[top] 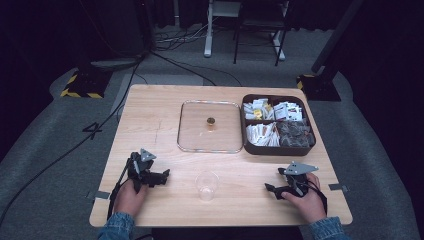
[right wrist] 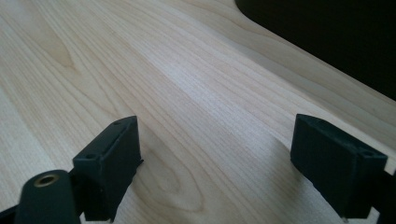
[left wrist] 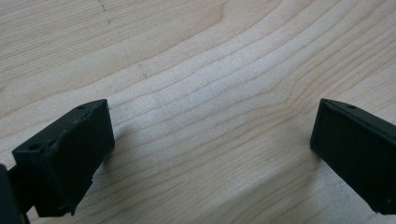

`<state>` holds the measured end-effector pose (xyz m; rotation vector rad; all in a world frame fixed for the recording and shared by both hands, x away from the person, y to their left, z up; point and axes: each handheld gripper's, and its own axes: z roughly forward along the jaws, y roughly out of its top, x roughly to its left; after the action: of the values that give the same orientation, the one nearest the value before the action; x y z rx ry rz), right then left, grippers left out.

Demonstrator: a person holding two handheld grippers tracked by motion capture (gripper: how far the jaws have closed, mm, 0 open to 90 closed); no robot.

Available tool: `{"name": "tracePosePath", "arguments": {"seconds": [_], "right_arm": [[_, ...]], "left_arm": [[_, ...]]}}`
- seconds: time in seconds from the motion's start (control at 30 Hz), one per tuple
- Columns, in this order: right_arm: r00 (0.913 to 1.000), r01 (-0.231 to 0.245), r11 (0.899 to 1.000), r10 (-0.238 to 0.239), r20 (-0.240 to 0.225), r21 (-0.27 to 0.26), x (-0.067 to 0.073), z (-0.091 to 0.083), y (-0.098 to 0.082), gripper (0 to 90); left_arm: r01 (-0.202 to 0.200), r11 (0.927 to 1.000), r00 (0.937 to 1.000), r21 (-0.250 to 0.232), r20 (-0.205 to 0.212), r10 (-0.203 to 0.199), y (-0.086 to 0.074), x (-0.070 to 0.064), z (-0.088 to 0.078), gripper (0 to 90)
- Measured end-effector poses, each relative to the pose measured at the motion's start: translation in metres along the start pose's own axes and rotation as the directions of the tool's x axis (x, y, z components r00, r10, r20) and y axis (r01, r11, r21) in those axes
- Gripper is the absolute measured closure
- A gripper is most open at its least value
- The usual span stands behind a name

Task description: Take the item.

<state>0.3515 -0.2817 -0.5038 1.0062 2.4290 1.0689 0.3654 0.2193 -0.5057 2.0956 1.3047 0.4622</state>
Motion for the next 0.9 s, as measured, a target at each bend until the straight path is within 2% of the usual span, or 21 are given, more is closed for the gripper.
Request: {"name": "tracePosePath", "arguments": {"seconds": [0.03, 0.07, 0.1, 0.23, 0.3, 0.33, 0.37, 0.4, 0.7, 0.9], "right_arm": [[1.0000, 0.000, 1.000, 0.000, 0.000, 0.000, 0.000, 0.000, 0.000, 18.8], [1.0000, -0.009, 1.000, 0.009, -0.004, 0.000, 0.001, -0.001, 0.001, 23.7], [0.9989, -0.032, 0.999, 0.032, -0.034, -0.001, 0.002, -0.003, 0.004, 28.1], [0.9983, -0.033, 0.999, 0.032, -0.048, -0.010, 0.004, -0.010, 0.014, 25.3], [0.9967, -0.062, 0.998, 0.061, -0.055, -0.012, 0.005, -0.015, 0.018, 25.6], [0.9949, -0.091, 0.996, 0.090, -0.044, -0.022, 0.006, -0.019, 0.020, 26.9], [0.9949, -0.091, 0.996, 0.090, -0.044, -0.022, 0.006, -0.019, 0.020, 26.9], [0.9934, -0.114, 0.992, 0.113, -0.019, -0.053, 0.006, -0.028, 0.025, 28.3], [0.9887, -0.138, 0.987, 0.143, 0.046, -0.084, -0.003, -0.051, 0.041, 28.3], [0.9833, -0.164, 0.981, 0.171, 0.063, -0.108, -0.011, -0.059, 0.050, 28.3]], "left_arm": [[0.000, 1.0000, 1.0000, 0.000, 0.000, 0.000, 0.000, 0.000, 0.000, 0.0], [0.000, 1.0000, 1.0000, 0.000, 0.000, 0.000, 0.000, 0.000, 0.000, 0.0], [0.000, 1.0000, 1.0000, 0.000, 0.000, 0.000, 0.000, 0.000, 0.000, 0.0], [0.000, 1.0000, 1.0000, 0.001, -0.001, 0.000, 0.000, 0.000, 0.000, 0.0], [0.000, 1.0000, 1.0000, 0.001, -0.001, 0.000, 0.000, 0.000, 0.000, 0.0], [0.000, 1.0000, 1.0000, 0.001, -0.001, 0.000, 0.000, 0.000, 0.000, 0.0], [0.000, 1.0000, 1.0000, 0.001, -0.001, 0.000, 0.000, 0.000, 0.000, 0.0], [0.000, 1.0000, 1.0000, 0.000, 0.000, 0.000, 0.000, 0.000, 0.000, 0.0], [0.000, 1.0000, 1.0000, 0.000, -0.001, 0.000, 0.000, 0.000, 0.000, 0.0], [0.000, 1.0000, 1.0000, 0.001, -0.001, 0.000, 0.000, 0.000, 0.000, 0.0]]}}
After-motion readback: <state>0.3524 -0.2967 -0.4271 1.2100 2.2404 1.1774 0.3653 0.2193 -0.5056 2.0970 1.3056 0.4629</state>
